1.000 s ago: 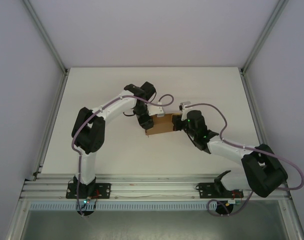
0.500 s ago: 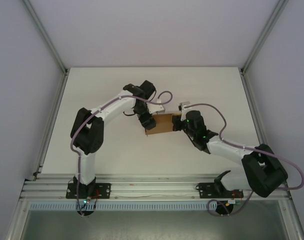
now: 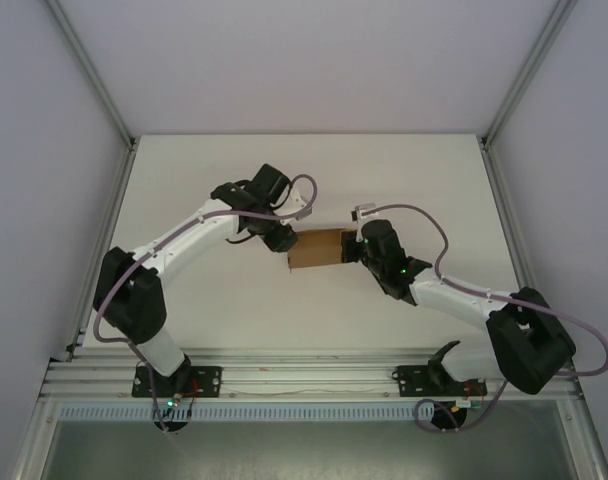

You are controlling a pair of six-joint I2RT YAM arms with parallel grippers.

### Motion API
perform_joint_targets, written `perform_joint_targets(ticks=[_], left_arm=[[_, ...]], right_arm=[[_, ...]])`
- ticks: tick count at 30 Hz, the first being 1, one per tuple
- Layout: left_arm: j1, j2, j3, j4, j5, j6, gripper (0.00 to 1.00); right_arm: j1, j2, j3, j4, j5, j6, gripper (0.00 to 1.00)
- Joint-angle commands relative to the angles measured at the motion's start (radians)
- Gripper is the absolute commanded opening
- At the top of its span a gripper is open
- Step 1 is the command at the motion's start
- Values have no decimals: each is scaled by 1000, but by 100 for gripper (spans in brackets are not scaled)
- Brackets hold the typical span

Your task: Assemble paper box

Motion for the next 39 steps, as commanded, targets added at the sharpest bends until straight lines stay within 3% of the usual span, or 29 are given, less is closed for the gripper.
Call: perform_joint_targets(ticks=[1, 5, 7, 11, 13, 19, 22, 24, 29, 39], left_arm=[[8, 15, 13, -3, -37, -48, 35], [8, 27, 23, -1, -56, -59, 22], [8, 30, 21, -3, -61, -59, 21], [8, 34, 13, 25, -90, -113, 1], [7, 36, 15, 47, -89, -174, 0], [5, 18, -44, 178, -95, -520, 0], [5, -3, -77, 214, -55, -607, 0], [5, 0, -70, 180, -86, -663, 0], [11, 5, -45, 147, -70, -681, 0], [56, 87, 77, -10, 108, -684, 0]], right_arm=[[16, 19, -15, -201, -3, 19, 0], [20, 15, -9, -214, 3, 23, 0], [20, 12, -7, -218, -1, 21, 0], [25, 10, -3, -223, 10, 25, 0], [31, 12, 0, -231, 20, 23, 0], [80, 18, 13, -241, 152, 73, 0], [90, 21, 16, -250, 197, 142, 0], [97, 22, 12, -246, 222, 174, 0], [106, 38, 21, -260, 230, 179, 0], [105, 22, 31, -313, 221, 168, 0]])
